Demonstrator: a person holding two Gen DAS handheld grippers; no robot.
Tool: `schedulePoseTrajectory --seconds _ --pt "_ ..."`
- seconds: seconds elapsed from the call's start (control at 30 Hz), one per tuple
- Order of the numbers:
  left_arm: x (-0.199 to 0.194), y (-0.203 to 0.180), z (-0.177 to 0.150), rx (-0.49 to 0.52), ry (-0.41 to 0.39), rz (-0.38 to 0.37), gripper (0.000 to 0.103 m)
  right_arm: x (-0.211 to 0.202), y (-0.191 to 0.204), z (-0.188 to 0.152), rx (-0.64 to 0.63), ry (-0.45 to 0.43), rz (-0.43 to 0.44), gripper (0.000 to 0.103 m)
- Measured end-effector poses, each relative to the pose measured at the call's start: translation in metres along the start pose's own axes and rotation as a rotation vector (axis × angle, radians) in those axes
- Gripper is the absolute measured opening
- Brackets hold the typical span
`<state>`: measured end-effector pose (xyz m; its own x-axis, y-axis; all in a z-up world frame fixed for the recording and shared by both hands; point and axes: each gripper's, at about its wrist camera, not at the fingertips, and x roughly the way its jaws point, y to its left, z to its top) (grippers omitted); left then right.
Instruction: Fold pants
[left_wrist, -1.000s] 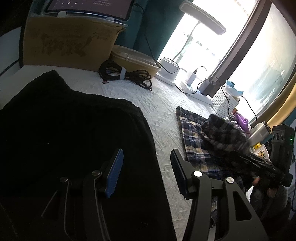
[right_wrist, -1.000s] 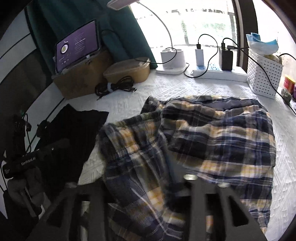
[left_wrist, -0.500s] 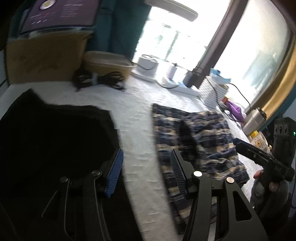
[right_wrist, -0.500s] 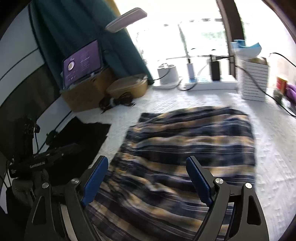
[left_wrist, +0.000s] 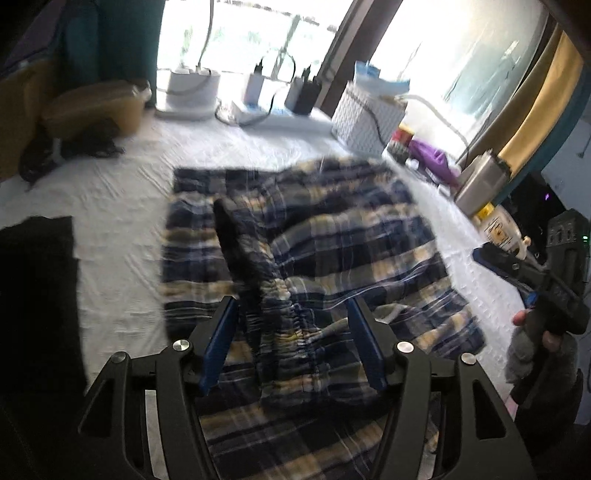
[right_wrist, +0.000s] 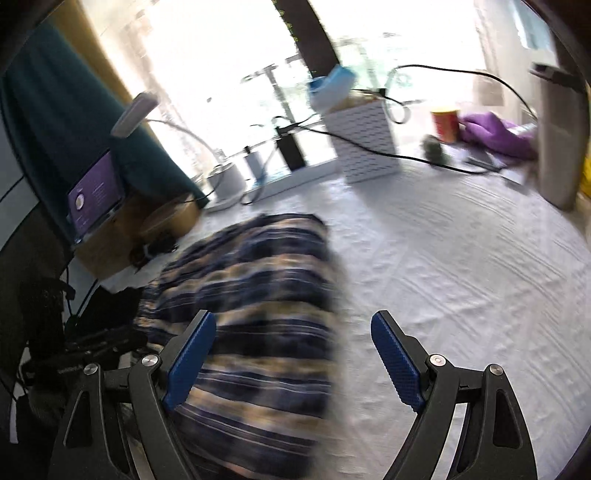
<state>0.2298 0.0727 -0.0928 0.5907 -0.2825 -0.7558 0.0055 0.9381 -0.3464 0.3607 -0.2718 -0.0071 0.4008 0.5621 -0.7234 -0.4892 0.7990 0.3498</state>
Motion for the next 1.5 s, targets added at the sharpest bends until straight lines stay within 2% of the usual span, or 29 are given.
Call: schedulePoseTrajectory --seconds 0.03,0.07,0.1,0.17,0.27,0.4,0.57,0.63,0.7,0.77,0.8,0.97,1.1,1.23,1.5 --pt "0.004 0.002 0.000 -0.008 0.003 -0.009 0.054 -0.002 -0.007 -0.001 0.013 0.000 -0.006 0.087" --pt "0.006 0.004 0.001 -0.015 0.006 -0.016 0.033 -0.003 -0.012 -0.003 0.021 0.000 -0.009 0.087" --pt "0.008 0.007 0.002 -0.027 0.015 -0.009 0.023 -0.003 -0.015 -0.004 0.029 0.000 -0.011 0.087" --pt "0.004 0.012 0.004 -0.050 0.004 -0.016 0.016 -0.003 -0.022 -0.007 0.042 0.002 -0.011 0.087" --pt "-0.010 0.016 0.009 -0.062 -0.038 -0.003 0.014 -0.002 -0.025 -0.008 0.048 0.004 -0.004 0.087" --pt "-0.021 0.024 0.020 -0.077 -0.076 0.024 0.013 0.003 -0.021 -0.009 0.040 0.011 0.018 0.087" --pt "0.003 0.039 0.021 -0.079 -0.002 0.088 0.014 0.016 -0.007 -0.013 0.010 0.032 0.048 0.087" --pt "0.005 0.042 0.017 -0.084 0.003 0.087 0.018 0.022 0.001 -0.016 -0.014 0.048 0.044 0.087" --pt "0.003 0.044 0.016 -0.080 0.008 0.086 0.021 0.023 0.008 -0.020 -0.045 0.059 0.018 0.087" --pt "0.000 0.046 0.016 -0.076 0.006 0.110 0.036 0.024 0.015 -0.024 -0.088 0.064 -0.026 0.087" --pt "-0.002 0.048 0.016 -0.079 0.003 0.124 0.039 0.025 0.016 -0.026 -0.102 0.067 -0.044 0.087" --pt "-0.016 0.043 0.015 -0.050 -0.024 0.125 0.039 0.022 0.021 -0.028 -0.151 0.070 -0.068 0.087" --pt "-0.012 0.044 0.010 -0.034 -0.008 0.140 0.039 0.022 0.032 -0.036 -0.209 0.094 -0.082 0.087" --pt "-0.005 0.049 0.005 -0.030 0.001 0.154 0.042 0.028 0.039 -0.051 -0.296 0.144 -0.177 0.087" --pt "-0.002 0.054 0.003 -0.014 -0.005 0.167 0.044 0.020 0.035 -0.070 -0.354 0.204 -0.226 0.087"
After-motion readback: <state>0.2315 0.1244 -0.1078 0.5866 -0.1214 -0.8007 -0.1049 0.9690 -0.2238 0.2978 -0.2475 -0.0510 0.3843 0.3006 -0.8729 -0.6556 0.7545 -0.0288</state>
